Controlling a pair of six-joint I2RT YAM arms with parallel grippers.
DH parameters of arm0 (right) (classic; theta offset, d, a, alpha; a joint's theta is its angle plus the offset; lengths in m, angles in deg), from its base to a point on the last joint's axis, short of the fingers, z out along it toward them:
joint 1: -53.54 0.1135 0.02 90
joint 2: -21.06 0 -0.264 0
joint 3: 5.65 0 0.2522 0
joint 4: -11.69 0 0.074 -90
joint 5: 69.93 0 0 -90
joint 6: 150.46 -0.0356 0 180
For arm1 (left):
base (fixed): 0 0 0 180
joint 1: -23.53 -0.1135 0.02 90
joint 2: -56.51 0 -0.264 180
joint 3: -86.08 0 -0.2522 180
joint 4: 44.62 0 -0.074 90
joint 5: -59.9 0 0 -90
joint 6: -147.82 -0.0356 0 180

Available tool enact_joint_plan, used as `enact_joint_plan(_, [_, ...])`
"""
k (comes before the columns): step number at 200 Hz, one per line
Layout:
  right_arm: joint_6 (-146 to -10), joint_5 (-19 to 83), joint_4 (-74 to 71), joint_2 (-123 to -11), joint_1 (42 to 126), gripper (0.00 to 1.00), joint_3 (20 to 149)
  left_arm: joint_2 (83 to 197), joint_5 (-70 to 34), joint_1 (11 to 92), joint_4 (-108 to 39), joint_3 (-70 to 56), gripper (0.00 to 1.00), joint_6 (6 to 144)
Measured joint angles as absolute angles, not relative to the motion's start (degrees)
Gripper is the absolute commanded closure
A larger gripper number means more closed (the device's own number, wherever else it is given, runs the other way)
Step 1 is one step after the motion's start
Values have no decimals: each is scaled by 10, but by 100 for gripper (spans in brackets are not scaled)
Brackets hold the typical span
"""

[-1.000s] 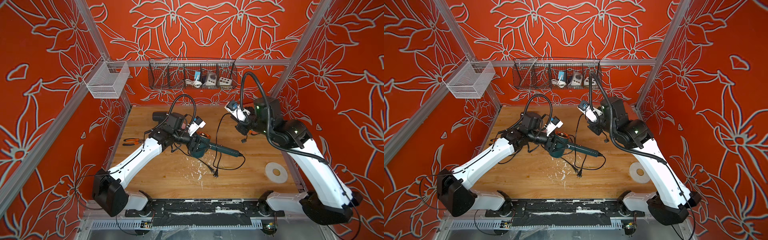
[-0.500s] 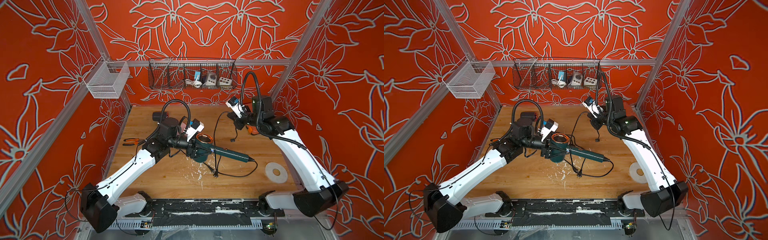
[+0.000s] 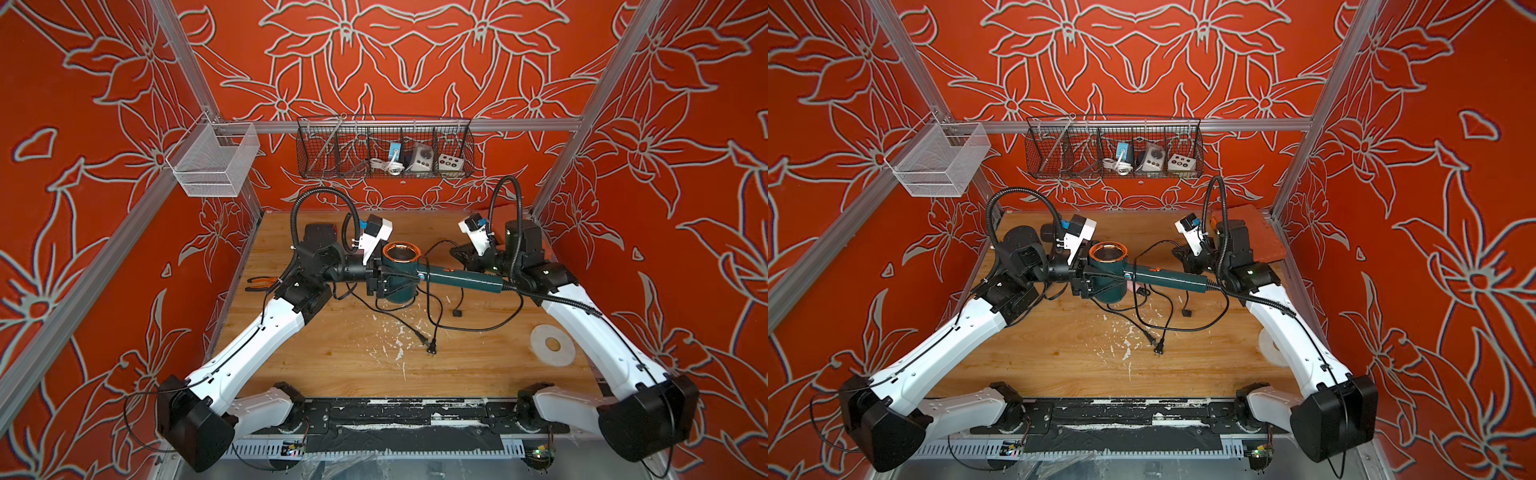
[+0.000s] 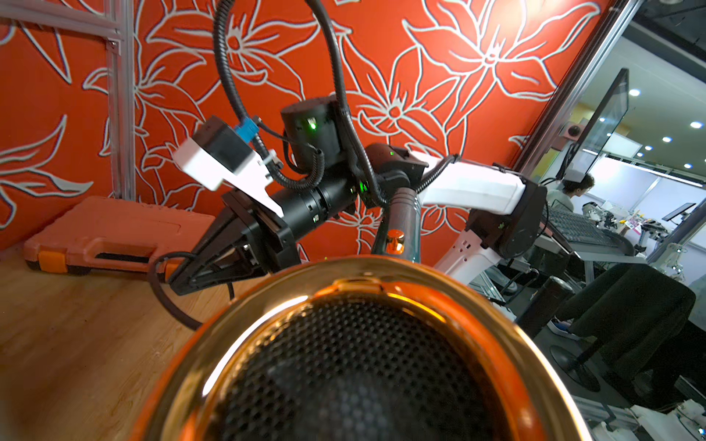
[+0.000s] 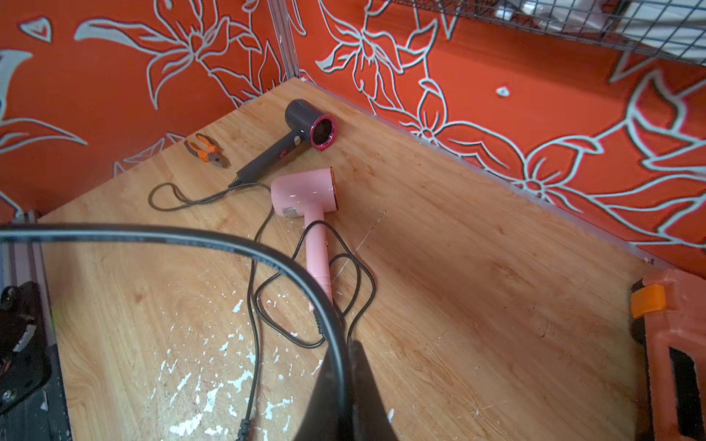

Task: Wrap the cord around the hair dryer
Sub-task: Wrap the power cord around the hair dryer.

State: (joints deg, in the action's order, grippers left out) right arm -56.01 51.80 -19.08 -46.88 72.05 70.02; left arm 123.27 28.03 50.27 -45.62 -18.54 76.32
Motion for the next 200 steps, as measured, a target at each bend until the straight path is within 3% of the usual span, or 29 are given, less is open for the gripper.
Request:
enact_joint_plan(57, [-621,531,-115,-425,720,100,604,1245,256,447,-603,-186,100,877])
enact_joint_plan(104, [-624,530,-113,-400,729,100,578,1272,235,439,-642,-176,100,909])
enact_joint_plan(200, [-587,429,-131,-371,851,100,507,1336,178,430,-712,-101,100,939])
